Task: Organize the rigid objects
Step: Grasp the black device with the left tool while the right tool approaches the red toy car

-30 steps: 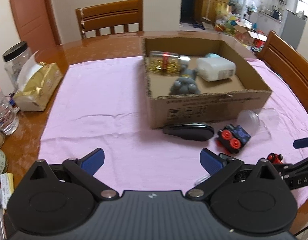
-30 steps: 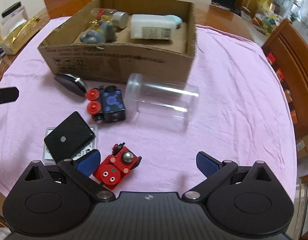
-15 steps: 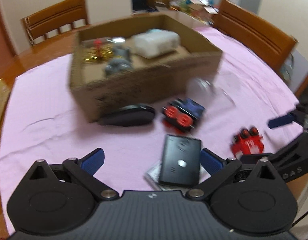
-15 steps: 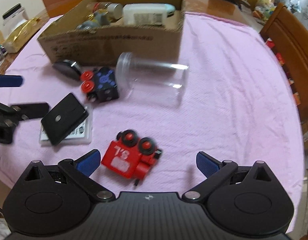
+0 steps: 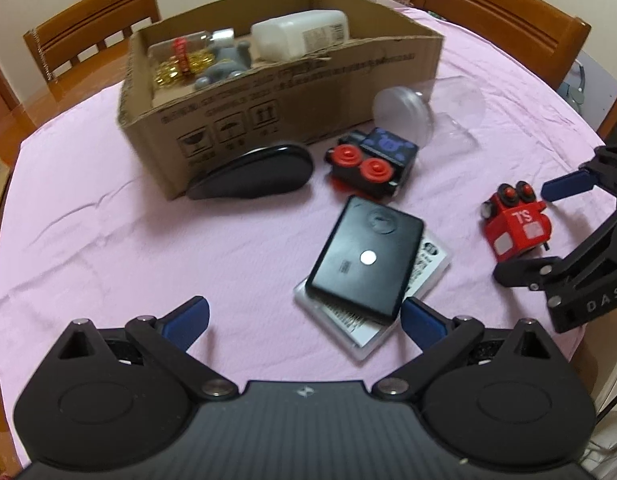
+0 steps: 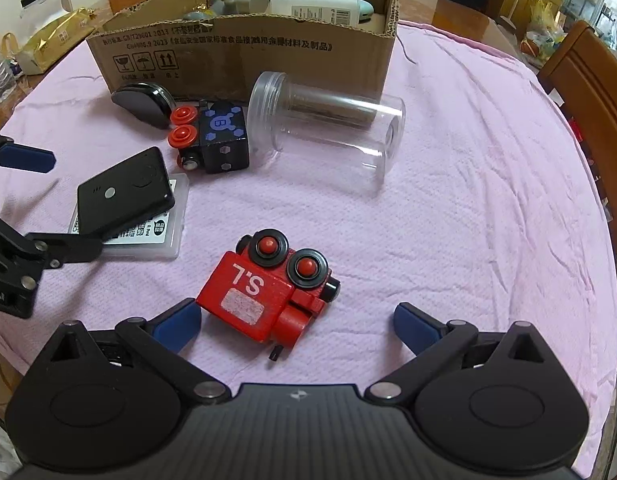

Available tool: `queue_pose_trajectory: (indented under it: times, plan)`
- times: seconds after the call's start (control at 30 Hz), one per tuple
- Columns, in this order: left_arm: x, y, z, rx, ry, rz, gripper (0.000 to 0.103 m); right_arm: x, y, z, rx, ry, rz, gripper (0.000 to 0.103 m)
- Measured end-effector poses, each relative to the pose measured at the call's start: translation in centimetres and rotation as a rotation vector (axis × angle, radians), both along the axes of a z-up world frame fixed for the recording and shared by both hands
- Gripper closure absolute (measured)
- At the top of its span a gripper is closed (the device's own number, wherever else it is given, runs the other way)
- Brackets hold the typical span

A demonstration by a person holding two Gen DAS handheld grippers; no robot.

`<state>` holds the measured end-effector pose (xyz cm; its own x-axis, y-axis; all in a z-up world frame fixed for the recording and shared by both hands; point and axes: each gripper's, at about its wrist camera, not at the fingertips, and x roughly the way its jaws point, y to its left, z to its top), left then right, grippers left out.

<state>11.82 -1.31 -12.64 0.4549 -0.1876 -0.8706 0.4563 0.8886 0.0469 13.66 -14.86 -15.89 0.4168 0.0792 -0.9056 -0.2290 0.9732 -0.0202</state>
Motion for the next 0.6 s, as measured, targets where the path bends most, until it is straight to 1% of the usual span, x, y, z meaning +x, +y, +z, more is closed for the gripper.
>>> queue_pose_trajectory:
  times: [0.13,0.3,0.4,0.47,0.6]
  plan:
    - [0.5,1.4,0.0,-0.006,0.002,0.045,0.002,-0.2,-0.2,0.0,0.002,-0.007,0.001,0.0]
    - [1.3,2.6,0.0,0.004,-0.019,0.104,0.002,-0.8,-0.3,-0.1,0.009,-0.04,0.0,0.0]
    - [1.8,2.8,0.1,0.019,-0.03,0.139,0.002,-0.9,-0.2,-0.1,0.008,-0.039,-0.007,0.0]
    - [1.6,2.6,0.5,0.01,-0.035,0.136,0.002,-0.8,-0.1,-0.1,0.006,-0.034,-0.008,0.0]
    - [0.9,1.9,1.6,-0.052,-0.053,0.091,0.002,-0.8,-0.1,-0.1,0.007,-0.037,-0.002,0.0]
